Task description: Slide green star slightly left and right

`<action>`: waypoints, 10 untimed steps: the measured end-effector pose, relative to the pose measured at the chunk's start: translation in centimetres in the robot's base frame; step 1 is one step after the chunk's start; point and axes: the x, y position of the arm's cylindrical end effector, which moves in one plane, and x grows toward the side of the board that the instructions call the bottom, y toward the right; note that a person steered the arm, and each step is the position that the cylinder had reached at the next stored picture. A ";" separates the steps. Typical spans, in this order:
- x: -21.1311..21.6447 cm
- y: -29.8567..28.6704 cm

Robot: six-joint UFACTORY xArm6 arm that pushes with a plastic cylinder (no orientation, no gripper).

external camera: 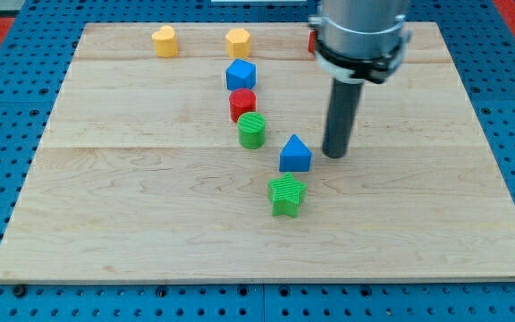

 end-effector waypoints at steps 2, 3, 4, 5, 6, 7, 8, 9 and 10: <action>1.5 -8.1; 1.8 -8.4; 2.6 -6.3; 4.1 0.0; 5.4 -2.4; 5.5 -5.7; 6.5 -5.8; 7.8 -3.2; 7.9 -7.7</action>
